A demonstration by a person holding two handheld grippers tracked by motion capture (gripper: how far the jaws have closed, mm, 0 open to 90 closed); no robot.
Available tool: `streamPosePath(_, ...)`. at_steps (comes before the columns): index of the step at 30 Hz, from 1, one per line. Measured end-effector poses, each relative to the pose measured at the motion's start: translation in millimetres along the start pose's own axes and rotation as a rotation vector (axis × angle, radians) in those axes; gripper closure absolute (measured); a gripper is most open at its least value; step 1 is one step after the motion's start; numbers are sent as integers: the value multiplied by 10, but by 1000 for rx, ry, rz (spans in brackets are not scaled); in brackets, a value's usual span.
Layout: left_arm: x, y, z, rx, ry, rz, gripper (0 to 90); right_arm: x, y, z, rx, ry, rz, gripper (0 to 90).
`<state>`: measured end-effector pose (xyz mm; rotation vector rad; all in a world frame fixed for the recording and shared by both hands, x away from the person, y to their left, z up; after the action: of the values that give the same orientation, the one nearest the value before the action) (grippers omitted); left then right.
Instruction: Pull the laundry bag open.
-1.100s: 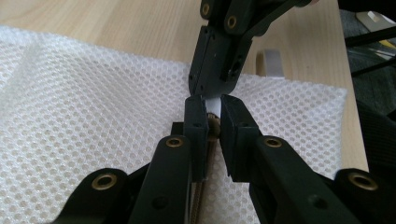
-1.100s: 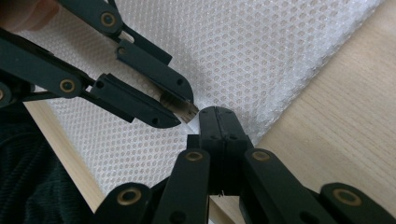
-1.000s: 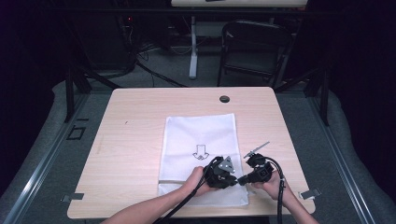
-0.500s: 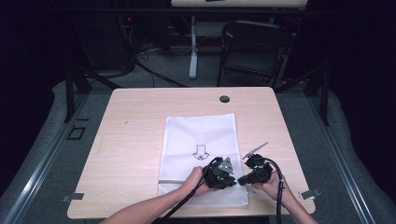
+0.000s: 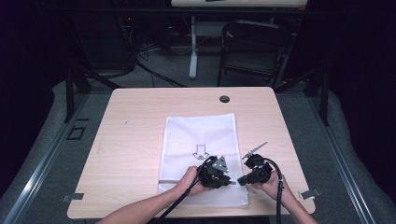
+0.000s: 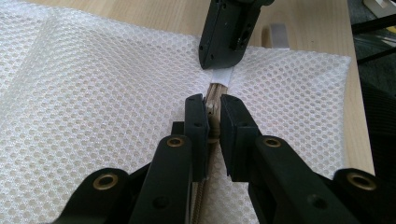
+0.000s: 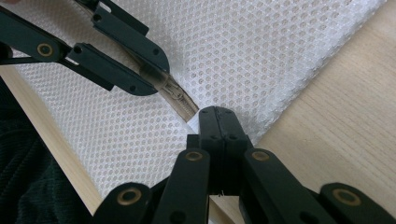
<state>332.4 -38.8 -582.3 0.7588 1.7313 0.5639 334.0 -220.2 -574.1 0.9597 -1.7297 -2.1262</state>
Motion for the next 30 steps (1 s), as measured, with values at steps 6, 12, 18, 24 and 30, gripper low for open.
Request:
streamPosePath(6,4,9,-13,-1,-6,8,825,1,-2,5,0,1,-5,900)
streamPosePath(12,43,54,-17,-4,-3,5,825,-3,4,8,0,5,1,900)
streamPosePath(18,79,91,-15,-2,-3,-1,825,-2,0,13,1,-1,-4,900)
streamPosePath(24,106,133,-16,-5,2,0,825,-2,0,10,-8,2,-6,900)
streamPosePath(30,163,200,-11,-5,15,2,824,-6,-1,16,9,4,-3,900)
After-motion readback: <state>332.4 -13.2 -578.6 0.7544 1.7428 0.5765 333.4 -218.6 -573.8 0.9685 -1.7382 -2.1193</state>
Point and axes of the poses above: each handheld gripper's, and its own axes: y roughly backward along the jaws, x roughly out of its underside, z roughly to its left, the point moved 2 cm from there along -y, roughly forward along the jaws, and after that the axes turned 14 degrees about x, right-handed, at the moved point
